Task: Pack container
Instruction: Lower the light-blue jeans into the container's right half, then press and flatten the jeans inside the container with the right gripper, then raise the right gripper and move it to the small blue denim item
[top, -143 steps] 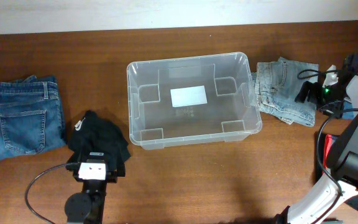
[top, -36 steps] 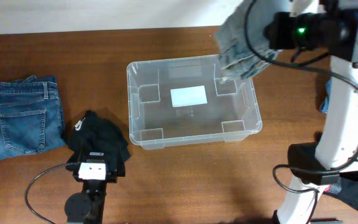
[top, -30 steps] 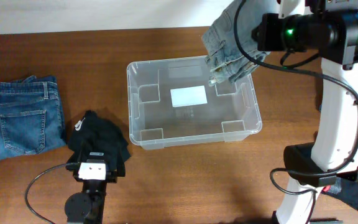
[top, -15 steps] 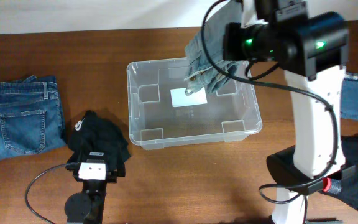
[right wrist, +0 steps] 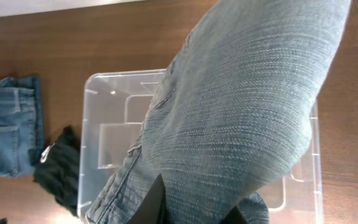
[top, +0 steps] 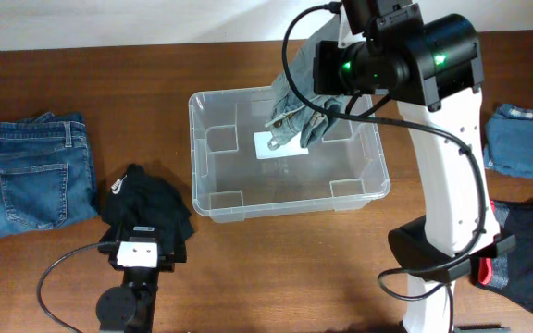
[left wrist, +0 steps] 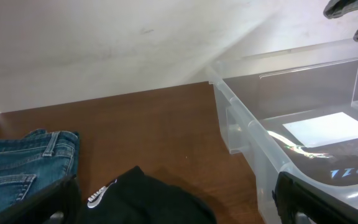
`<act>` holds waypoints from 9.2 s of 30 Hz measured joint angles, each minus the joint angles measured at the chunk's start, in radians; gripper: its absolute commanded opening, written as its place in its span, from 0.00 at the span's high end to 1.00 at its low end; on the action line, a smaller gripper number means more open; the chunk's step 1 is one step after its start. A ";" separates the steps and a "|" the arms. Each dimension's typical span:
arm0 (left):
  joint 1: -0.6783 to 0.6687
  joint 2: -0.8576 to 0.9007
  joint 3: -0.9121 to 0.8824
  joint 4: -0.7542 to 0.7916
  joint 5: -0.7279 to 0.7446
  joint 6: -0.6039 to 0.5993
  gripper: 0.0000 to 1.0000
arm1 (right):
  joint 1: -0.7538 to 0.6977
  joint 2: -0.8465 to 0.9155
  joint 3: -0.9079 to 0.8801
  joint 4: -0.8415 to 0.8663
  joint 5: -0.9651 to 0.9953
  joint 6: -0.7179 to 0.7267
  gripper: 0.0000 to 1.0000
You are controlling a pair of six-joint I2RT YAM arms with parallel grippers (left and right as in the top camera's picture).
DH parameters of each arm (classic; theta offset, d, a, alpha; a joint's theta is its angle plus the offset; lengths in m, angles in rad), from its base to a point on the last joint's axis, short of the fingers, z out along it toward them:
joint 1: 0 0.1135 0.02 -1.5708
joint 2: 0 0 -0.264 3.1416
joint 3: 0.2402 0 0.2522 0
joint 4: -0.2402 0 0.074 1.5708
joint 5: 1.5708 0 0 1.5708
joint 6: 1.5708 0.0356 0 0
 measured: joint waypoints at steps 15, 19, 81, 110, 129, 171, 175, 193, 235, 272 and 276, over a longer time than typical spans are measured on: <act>0.000 0.000 0.000 0.000 0.000 0.000 0.01 | 0.003 -0.413 -0.280 0.000 0.019 -0.009 0.96; 0.000 0.000 0.000 0.000 0.000 0.000 0.01 | 0.003 -0.526 -0.415 0.000 0.082 0.009 0.96; 0.000 0.000 0.000 0.000 0.000 0.000 0.01 | -0.023 -0.429 -1.478 1.032 -0.219 -0.326 0.96; 0.000 0.000 0.000 0.000 0.000 0.000 0.01 | -0.103 -0.409 -1.478 1.007 -0.282 -0.317 0.79; 0.000 0.000 0.000 0.000 0.000 0.000 0.01 | -0.114 -0.401 -1.478 0.929 0.003 -0.329 0.66; 0.000 0.000 0.000 0.000 0.000 0.000 0.01 | -0.114 -0.399 -1.476 0.547 -0.054 -0.365 0.96; 0.000 0.000 0.000 0.000 0.000 0.000 0.01 | -0.114 -0.399 -1.476 0.706 -0.064 -0.378 0.96; 0.000 0.000 0.000 0.000 0.000 0.000 0.01 | -0.114 -0.311 -1.476 0.920 0.141 -0.407 0.96; 0.000 0.000 0.000 0.000 0.000 0.000 0.01 | -0.114 -0.294 -1.395 0.620 0.085 -0.366 0.96; 0.000 -0.001 0.000 0.000 0.000 0.000 0.01 | -0.220 -0.230 -0.691 0.301 0.024 -0.363 0.82; 0.000 -0.001 0.000 0.000 0.000 0.000 0.01 | -0.407 -0.232 -0.637 0.283 0.023 -0.354 0.52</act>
